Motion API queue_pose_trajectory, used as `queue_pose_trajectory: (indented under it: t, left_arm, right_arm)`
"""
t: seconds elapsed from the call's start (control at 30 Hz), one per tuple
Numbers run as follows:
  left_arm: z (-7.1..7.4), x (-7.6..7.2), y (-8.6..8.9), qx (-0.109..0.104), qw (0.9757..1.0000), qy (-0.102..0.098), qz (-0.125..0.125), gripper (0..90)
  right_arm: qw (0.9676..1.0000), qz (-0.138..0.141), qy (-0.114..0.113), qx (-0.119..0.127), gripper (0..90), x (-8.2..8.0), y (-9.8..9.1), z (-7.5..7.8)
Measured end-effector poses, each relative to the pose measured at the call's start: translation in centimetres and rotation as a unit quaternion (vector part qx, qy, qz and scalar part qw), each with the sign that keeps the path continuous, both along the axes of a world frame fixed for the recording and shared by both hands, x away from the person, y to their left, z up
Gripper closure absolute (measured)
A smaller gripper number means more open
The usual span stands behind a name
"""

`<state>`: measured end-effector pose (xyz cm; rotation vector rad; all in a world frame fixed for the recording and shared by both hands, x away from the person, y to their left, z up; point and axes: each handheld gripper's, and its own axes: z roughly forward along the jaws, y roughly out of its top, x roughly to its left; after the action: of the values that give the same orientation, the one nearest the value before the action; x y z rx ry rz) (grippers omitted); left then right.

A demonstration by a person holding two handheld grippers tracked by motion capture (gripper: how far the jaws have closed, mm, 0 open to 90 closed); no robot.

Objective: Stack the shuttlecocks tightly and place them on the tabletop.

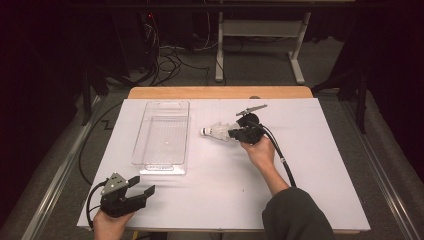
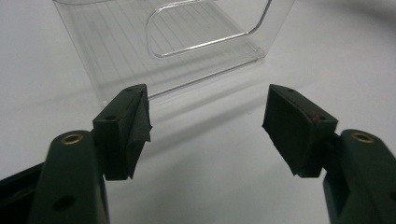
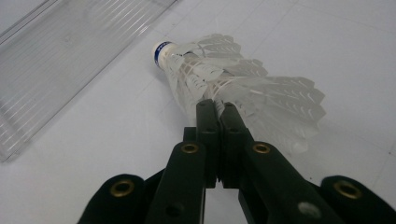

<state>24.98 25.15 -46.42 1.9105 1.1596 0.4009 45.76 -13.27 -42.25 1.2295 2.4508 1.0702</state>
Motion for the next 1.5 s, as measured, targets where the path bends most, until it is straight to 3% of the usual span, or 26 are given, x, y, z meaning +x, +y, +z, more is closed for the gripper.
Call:
queue_pose_trajectory:
  t: [0.33,0.93,1.07,1.3,1.5]
  left_arm:
    - [0.0,0.0,0.0,0.001,1.0,0.0,-0.002,32.7]
    - [0.0,0.0,0.0,0.0,1.0,0.0,-0.001,32.7]
    - [0.0,0.0,0.0,0.001,1.0,0.0,-0.002,32.7]
    - [0.0,0.0,0.0,0.001,1.0,0.0,-0.002,32.7]
    - [0.0,0.1,0.0,-0.001,1.0,0.0,0.0,32.7]
  right_arm:
    - [1.0,0.0,0.005,0.005,90.0,0.3,0.3,-0.8]
    - [0.9996,-0.015,0.019,-0.012,86.7,0.7,0.3,-1.6]
    - [0.9995,-0.02,0.019,-0.013,80.2,0.7,0.4,-1.8]
    - [0.999,-0.036,0.028,-0.004,60.9,0.7,0.1,-1.8]
    - [0.999,-0.039,0.022,0.002,53.7,0.6,0.1,-1.7]
